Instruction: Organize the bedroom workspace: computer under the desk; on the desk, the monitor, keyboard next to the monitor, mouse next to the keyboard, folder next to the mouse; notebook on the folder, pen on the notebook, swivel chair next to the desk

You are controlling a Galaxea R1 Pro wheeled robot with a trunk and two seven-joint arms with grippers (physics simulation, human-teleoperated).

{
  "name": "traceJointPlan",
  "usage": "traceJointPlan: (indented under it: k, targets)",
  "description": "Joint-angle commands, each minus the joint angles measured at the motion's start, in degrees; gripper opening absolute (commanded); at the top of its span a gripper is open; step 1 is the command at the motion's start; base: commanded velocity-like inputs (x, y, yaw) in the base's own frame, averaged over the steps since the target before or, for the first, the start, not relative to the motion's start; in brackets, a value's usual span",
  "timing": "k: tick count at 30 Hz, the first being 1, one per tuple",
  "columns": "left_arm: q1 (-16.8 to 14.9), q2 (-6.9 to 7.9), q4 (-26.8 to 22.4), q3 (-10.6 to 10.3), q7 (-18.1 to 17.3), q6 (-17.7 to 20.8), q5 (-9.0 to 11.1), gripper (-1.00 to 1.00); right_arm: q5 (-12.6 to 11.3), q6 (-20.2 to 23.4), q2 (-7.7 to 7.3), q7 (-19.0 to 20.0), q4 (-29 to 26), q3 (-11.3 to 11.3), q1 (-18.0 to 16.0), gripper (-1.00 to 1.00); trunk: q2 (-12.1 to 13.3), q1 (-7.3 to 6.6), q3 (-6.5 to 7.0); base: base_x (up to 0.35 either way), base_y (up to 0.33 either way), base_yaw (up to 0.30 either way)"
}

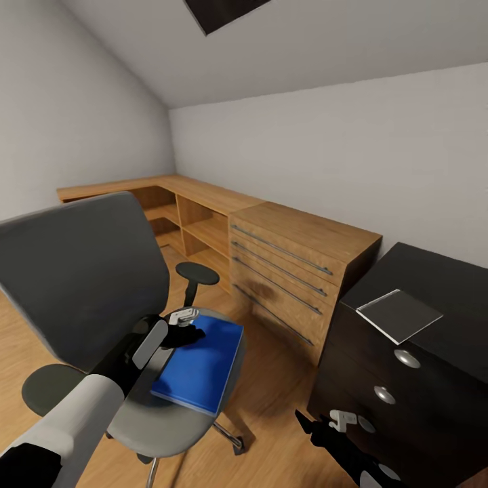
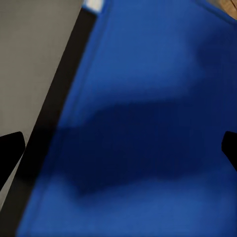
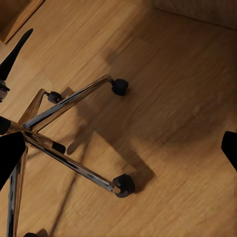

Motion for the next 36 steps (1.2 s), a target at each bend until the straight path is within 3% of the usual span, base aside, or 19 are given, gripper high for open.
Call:
traceJointPlan:
  k: [1, 36]
  targets:
    - [-0.04, 0.07, -0.08, -0.26, 0.53, 0.07, 0.60, 1.00, -0.60, -0.29, -0.05, 0.13, 0.03, 0.47, -0.06, 1.00, -0.02, -0.01, -0.05, 0.000, 0.000, -0.014]
    - [-0.04, 0.16, 0.18, -0.26, 0.53, -0.02, 0.52, 1.00, -0.52, -0.32, 0.22, 0.07, 1.04, 0.64, -0.08, 1.00, -0.02, -0.01, 0.28, 0.000, 0.000, -0.025]
